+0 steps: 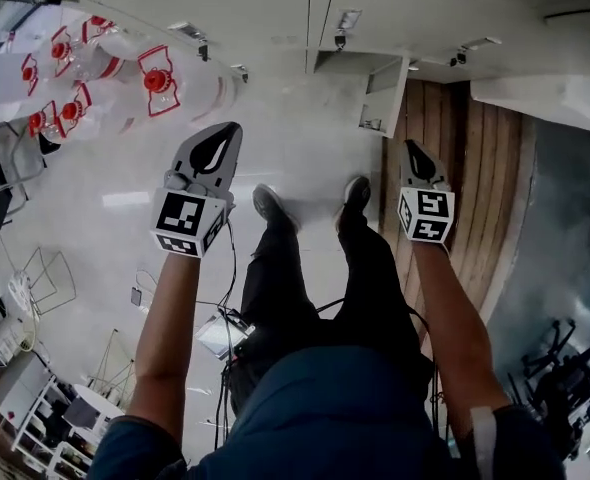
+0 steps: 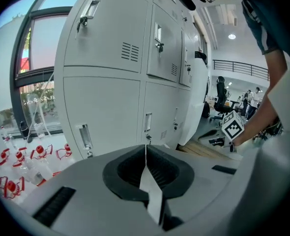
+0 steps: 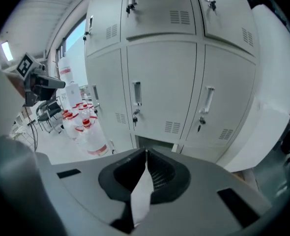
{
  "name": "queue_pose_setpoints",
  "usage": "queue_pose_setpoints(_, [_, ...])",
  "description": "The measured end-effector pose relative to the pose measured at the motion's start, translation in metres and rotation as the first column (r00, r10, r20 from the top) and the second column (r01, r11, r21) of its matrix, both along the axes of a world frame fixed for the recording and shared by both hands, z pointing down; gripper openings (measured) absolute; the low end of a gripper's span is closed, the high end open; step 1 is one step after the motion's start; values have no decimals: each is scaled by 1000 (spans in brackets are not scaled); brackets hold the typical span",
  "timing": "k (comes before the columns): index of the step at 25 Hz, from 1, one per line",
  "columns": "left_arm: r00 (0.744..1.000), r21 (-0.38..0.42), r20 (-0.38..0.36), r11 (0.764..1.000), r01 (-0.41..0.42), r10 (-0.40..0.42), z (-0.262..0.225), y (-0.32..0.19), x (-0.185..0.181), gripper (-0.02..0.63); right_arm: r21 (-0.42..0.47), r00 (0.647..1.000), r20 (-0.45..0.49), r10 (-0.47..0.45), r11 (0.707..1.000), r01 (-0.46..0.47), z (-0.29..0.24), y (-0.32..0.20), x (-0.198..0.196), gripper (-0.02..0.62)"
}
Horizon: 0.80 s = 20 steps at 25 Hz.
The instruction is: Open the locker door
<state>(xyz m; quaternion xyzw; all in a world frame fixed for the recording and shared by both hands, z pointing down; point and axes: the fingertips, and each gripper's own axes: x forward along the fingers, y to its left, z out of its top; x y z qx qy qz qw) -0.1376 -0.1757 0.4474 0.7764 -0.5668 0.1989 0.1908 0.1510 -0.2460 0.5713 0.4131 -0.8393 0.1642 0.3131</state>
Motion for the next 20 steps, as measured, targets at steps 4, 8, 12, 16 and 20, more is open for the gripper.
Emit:
queue_pose_setpoints(4, [1000, 23, 17, 999, 24, -25, -44, 11, -17, 21, 59, 999, 36, -35, 998, 33, -76, -3, -11, 43])
queue_pose_setpoints(8, [998, 84, 33, 995, 49, -52, -86, 16, -32, 21, 100, 993, 95, -65, 993, 56, -138, -5, -28, 43])
queue_pose_setpoints(12, [996, 135, 45, 989, 68, -74, -135, 26, -43, 21, 138, 980, 165, -113, 986, 90, -203, 3, -53, 43])
queue_pose_setpoints(16, [995, 183, 51, 980, 81, -91, -180, 40, -59, 21, 192, 958, 218, -185, 971, 144, -273, 17, -83, 37])
queue_pose_setpoints(20, [991, 230, 64, 968, 101, -118, -211, 49, -61, 21, 252, 937, 226, -267, 945, 209, -324, 27, -93, 35])
